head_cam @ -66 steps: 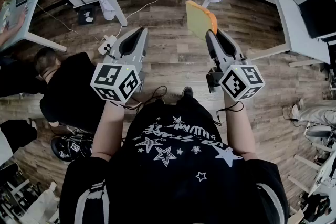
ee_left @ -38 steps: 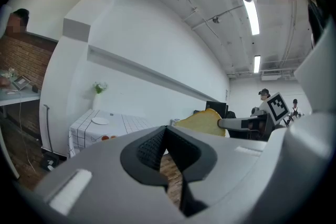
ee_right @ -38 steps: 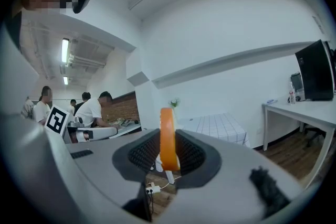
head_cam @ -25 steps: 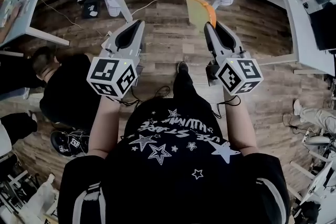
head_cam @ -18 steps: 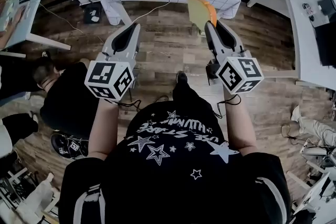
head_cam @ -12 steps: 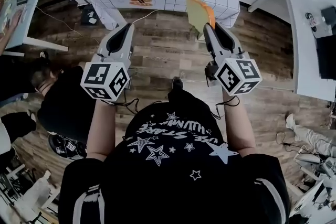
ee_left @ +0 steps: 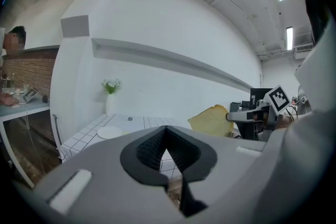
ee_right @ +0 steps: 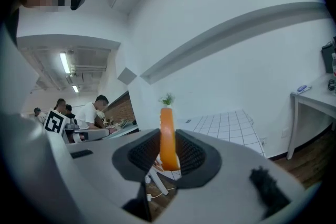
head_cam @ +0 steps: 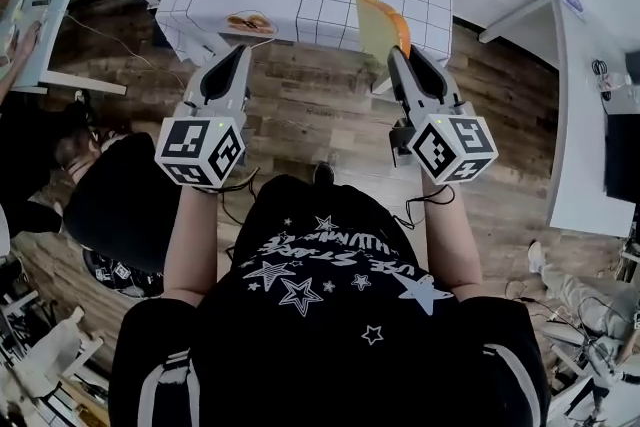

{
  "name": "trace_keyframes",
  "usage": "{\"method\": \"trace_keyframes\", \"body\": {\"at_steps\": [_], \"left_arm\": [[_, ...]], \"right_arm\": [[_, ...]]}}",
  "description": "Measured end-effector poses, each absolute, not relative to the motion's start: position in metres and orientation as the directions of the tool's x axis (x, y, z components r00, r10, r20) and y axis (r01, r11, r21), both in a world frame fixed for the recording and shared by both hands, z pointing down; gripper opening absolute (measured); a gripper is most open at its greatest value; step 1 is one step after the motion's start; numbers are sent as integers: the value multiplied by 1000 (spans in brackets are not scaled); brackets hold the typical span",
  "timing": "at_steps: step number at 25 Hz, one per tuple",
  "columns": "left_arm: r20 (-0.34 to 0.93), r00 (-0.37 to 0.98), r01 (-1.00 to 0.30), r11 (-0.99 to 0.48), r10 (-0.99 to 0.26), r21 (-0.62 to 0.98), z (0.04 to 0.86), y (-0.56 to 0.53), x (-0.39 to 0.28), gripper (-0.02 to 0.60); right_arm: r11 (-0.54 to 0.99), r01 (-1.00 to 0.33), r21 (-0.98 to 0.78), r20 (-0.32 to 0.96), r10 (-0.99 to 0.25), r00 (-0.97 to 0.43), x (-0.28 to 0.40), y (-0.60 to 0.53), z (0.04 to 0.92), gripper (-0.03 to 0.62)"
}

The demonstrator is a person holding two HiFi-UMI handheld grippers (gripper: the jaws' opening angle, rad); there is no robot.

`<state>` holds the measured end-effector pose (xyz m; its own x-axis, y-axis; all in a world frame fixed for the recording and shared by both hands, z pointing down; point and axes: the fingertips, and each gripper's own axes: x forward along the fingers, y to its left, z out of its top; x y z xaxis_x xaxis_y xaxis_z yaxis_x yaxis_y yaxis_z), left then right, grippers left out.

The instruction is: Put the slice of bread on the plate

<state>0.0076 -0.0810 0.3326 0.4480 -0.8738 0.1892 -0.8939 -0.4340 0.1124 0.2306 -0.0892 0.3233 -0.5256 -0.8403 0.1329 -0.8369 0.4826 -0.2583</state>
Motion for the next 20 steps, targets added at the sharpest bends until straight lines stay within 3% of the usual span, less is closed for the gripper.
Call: {"method": "trace_keyframes", "body": {"at_steps": [13, 20], "left_arm": [[191, 428, -904, -422, -883, 76, 300, -99, 36, 9], [192, 402, -916, -391, -895, 93, 319, -128, 6, 9]], "right_arm": [[509, -815, -277, 88, -831, -549, 256, -120, 295, 95], [540, -801, -259, 117, -805, -581, 220, -154, 311, 95]]}}
